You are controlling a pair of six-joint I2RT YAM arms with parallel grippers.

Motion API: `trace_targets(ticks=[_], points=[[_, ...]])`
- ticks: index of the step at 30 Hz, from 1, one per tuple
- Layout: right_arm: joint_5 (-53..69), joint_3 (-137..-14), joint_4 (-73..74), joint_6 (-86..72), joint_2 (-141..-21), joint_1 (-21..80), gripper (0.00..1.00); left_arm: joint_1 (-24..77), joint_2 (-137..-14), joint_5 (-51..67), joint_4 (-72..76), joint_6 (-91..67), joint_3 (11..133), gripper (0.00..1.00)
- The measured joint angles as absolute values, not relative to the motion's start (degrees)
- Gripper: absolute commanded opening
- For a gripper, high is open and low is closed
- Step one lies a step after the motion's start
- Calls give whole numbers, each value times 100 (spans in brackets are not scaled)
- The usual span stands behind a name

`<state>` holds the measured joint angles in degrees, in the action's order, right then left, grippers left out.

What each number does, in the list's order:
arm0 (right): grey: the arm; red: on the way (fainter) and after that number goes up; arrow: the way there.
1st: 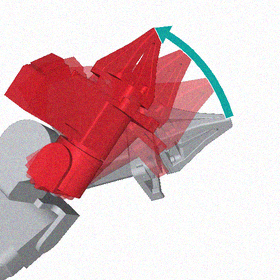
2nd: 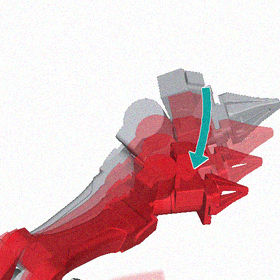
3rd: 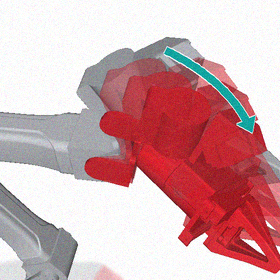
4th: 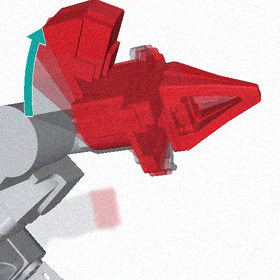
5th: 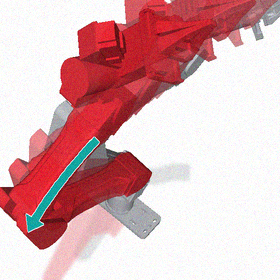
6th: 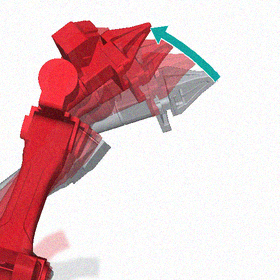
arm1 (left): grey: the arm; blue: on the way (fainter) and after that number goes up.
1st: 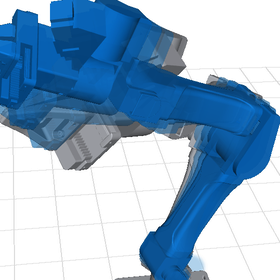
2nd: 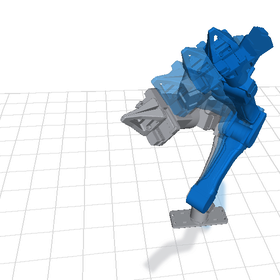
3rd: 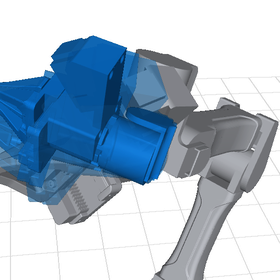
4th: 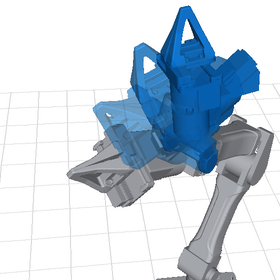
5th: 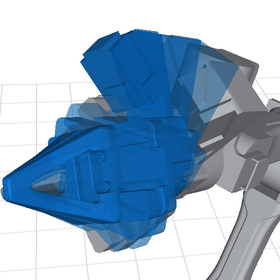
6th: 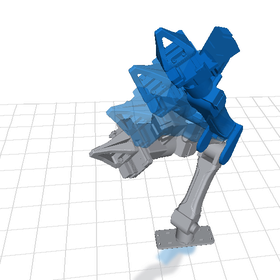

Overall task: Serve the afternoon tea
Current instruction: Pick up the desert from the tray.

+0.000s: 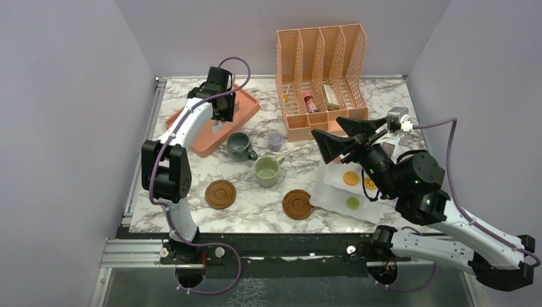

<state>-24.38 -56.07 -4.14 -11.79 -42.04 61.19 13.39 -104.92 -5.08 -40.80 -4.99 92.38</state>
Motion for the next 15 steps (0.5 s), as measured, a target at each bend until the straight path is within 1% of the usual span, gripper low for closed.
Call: trace_targets(ticks=[5, 15], points=[[-2438, -5607, -419, -1133, -4193, 6119, 99, 1337, -10613, -567, -4062, -497, 9238, 43], [-2438, -5607, -419, -1083, -4189, 6119, 99, 1308, -10783, -633, -3990, -491, 9238, 47]])
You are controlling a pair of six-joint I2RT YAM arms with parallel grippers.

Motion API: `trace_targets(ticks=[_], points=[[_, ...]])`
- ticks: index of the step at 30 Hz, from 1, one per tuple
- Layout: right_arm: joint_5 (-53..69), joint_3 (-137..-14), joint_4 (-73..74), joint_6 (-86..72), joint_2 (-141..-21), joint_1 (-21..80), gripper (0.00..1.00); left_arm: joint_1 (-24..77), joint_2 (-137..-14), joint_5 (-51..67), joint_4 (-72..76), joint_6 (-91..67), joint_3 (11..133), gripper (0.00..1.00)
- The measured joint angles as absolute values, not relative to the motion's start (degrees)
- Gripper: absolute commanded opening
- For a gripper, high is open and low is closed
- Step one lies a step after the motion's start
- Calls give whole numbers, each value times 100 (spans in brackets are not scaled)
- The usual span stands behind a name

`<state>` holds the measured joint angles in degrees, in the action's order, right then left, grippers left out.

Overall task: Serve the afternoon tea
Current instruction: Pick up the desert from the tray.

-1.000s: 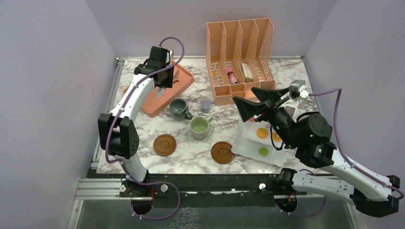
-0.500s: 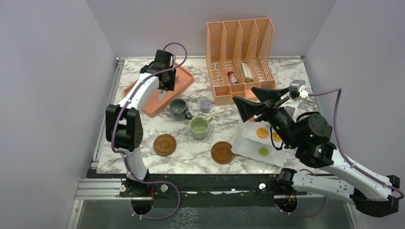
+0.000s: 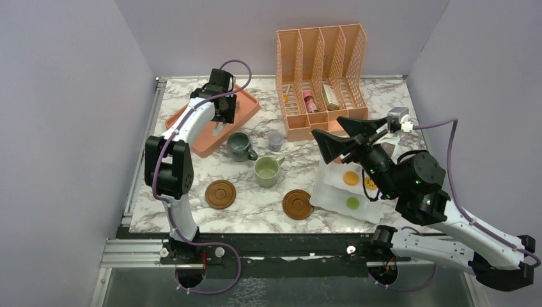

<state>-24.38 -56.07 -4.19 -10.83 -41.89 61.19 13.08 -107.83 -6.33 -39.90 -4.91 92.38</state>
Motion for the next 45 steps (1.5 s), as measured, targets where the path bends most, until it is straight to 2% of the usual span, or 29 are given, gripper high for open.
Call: trace_targets(ticks=[40, 45], points=[[-2480, -5607, -510, -1037, -4198, 6119, 99, 1146, -11633, -797, -3955, -467, 10180, 50], [-2480, -5607, -510, -1035, -4182, 6119, 99, 1146, -11640, -757, -3957, -462, 10252, 45]])
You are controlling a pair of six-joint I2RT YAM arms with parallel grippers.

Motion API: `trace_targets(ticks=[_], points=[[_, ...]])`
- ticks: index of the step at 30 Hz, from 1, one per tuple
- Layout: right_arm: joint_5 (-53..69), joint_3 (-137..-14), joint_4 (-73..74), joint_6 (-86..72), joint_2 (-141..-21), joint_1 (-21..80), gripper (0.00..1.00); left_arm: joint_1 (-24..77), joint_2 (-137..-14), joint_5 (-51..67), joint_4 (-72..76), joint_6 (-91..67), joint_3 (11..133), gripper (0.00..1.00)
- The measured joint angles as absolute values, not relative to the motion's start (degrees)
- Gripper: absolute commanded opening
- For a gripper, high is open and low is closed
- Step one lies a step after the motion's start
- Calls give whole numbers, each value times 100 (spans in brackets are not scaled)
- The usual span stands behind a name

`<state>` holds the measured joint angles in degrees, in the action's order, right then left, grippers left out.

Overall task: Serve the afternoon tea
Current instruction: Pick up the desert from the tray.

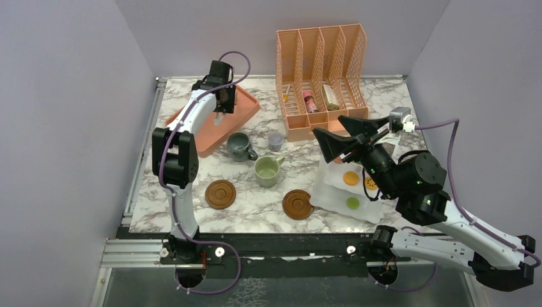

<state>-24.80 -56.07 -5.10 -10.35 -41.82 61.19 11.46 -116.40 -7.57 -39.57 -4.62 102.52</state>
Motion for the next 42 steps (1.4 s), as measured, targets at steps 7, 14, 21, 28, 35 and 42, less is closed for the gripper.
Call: trace_targets(ticks=[7, 14, 21, 28, 35, 42], points=[[-2482, -5607, -510, -1035, -4182, 6119, 99, 1142, -11640, -694, -4014, -445, 10318, 43], [-2480, -5607, -510, -1039, -4156, 6119, 99, 1142, -11579, -694, -4110, -445, 10280, 43], [-2477, -5607, -508, -1041, -4117, 6119, 99, 1142, -11251, -705, -4300, -445, 10200, 42], [-2480, -5605, -508, -1044, -4091, 6119, 99, 1142, -11045, -705, -4300, -449, 10138, 42], [-2480, -5590, -506, -1044, -4069, 6119, 99, 1142, -10803, -655, -4311, -504, 9924, 41], [-2480, -5586, -504, -1048, -4064, 6119, 99, 1221, -10294, -432, -4351, -558, 9719, 40]])
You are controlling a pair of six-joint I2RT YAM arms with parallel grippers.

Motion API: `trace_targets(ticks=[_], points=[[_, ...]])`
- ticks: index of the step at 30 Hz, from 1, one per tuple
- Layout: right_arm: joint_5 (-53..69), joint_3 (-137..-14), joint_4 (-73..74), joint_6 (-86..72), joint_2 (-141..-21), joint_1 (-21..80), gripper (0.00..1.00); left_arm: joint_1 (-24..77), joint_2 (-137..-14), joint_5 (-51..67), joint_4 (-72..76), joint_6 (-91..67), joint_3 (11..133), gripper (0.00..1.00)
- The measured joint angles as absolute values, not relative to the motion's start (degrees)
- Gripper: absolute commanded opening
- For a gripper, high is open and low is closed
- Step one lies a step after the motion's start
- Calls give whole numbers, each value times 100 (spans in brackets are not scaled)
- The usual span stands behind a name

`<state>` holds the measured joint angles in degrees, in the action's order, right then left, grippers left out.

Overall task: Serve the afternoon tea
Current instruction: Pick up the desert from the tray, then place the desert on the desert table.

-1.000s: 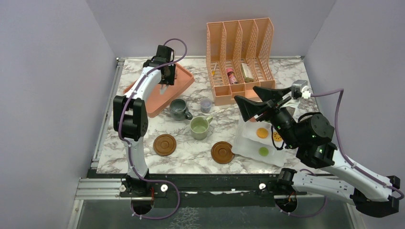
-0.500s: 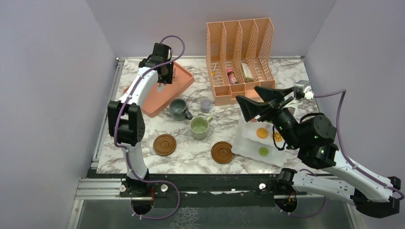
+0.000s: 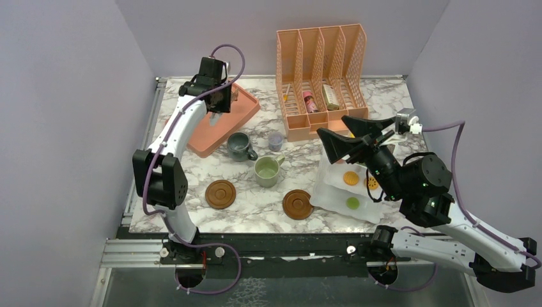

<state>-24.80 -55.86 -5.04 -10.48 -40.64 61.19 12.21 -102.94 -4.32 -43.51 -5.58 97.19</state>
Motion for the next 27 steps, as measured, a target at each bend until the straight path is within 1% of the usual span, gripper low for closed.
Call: trace_targets(ticks=[4, 8, 15, 27], points=[[-2484, -5583, -504, -1048, -4049, 6119, 99, 1490, -9918, -366, -4333, -652, 9574, 40], [-2510, -5583, -502, -1044, -4047, 6119, 99, 2128, -9609, -342, -4303, -801, 9282, 40], [-2593, -5588, -451, -1039, -4047, 6119, 98, 3304, -9531, -296, -4248, -1083, 8965, 40], [-2613, -5682, -412, -1044, -4123, 6119, 98, 4539, -8888, -292, -4206, -1544, 8401, 40]])
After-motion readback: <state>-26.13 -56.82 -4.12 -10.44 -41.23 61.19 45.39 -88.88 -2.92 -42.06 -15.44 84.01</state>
